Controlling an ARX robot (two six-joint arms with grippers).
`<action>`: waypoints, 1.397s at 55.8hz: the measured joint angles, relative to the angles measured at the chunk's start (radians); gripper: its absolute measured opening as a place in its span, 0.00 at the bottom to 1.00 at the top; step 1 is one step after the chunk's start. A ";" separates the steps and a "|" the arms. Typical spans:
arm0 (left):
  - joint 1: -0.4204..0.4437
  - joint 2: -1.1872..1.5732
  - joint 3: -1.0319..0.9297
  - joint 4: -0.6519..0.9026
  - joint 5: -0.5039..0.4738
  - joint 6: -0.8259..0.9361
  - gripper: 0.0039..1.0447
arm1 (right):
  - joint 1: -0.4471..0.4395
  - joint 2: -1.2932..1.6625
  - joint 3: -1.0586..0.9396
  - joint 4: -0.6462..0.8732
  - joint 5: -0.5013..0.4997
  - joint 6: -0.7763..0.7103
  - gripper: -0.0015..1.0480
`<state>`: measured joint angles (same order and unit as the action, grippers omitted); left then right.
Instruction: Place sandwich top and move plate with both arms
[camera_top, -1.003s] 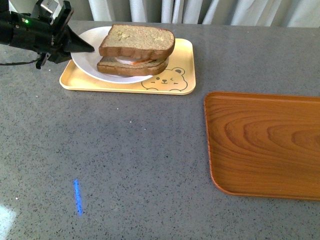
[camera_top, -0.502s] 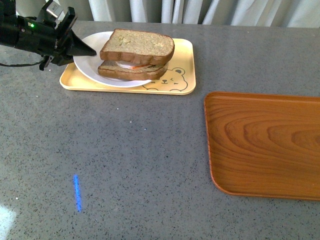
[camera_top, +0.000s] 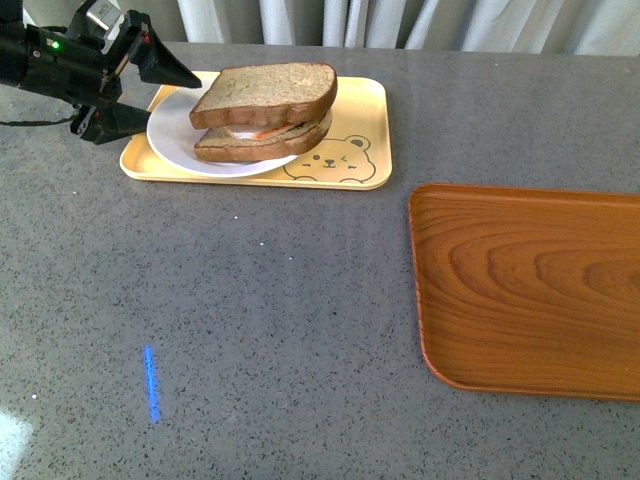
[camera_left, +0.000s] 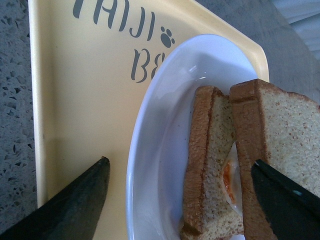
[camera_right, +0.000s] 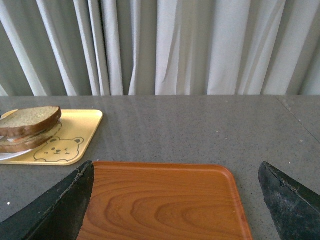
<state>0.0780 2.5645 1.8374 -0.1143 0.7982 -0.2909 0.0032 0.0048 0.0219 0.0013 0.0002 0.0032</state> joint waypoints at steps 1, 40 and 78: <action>0.001 0.000 0.004 -0.007 -0.002 0.011 0.93 | 0.000 0.000 0.000 0.000 0.000 0.000 0.91; 0.098 -0.112 -0.231 0.097 0.002 0.056 0.91 | 0.000 0.000 0.000 0.000 0.000 0.000 0.91; 0.126 -0.590 -1.034 1.227 -0.586 0.190 0.60 | 0.000 0.000 0.000 0.000 -0.001 0.000 0.91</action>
<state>0.2035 1.9743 0.8032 1.1126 0.2127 -0.1013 0.0032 0.0048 0.0219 0.0013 -0.0006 0.0032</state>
